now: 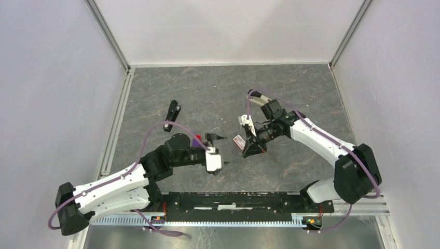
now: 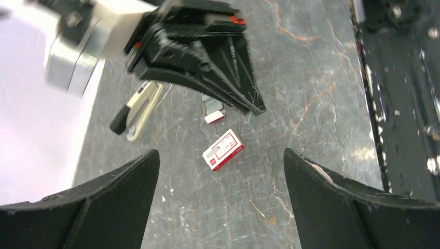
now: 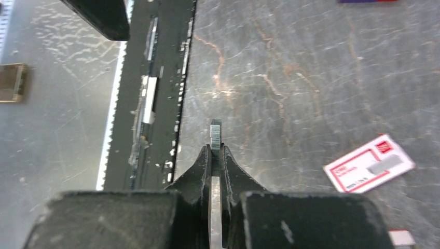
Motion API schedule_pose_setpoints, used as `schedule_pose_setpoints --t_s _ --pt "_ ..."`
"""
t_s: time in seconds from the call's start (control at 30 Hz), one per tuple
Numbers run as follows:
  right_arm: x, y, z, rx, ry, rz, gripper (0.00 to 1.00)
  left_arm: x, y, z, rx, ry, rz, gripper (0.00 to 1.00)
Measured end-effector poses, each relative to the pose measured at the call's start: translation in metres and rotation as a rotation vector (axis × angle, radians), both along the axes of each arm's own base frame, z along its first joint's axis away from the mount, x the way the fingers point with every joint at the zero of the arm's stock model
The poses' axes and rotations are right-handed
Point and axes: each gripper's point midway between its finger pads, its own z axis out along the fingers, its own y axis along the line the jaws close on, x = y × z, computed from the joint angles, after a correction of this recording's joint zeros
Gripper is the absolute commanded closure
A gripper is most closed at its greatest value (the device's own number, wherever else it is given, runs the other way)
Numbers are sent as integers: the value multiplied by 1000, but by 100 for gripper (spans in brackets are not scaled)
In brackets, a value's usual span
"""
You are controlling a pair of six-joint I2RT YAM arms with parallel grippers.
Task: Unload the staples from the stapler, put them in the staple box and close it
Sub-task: Pick up the staple from the center of the board.
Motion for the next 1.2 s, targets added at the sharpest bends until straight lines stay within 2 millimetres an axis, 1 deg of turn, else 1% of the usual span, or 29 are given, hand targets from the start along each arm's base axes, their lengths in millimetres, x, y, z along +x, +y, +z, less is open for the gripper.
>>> schedule_pose_setpoints --t_s 0.07,0.17,0.27,0.37,0.47,0.6,0.83,0.97,1.03,1.2 --pt "-7 -1 -3 -4 37 28 97 -8 -2 -5 70 -89 -61 7" --pt "-19 -3 -7 -5 126 81 97 -17 -3 -21 186 -191 -132 9" --pt "-28 -3 -9 -3 211 132 97 -22 -4 -32 263 -253 -187 13" --pt "-32 -1 -8 13 272 170 97 -26 -7 -38 300 -281 -217 17" --pt "-36 -1 -9 24 321 188 97 -32 -13 -45 321 -289 -250 19" --pt "-41 -1 -9 31 359 195 97 -38 -22 -52 332 -292 -276 26" --pt "-43 0 -5 47 380 197 97 -40 -39 -60 329 -299 -290 34" --pt "-43 1 -5 54 392 195 97 -39 -43 -67 343 -291 -290 41" --pt "-43 1 -5 53 396 195 96 -38 -44 -70 352 -289 -286 47" --pt "-43 1 -5 57 394 197 96 -36 -45 -76 371 -284 -280 53"
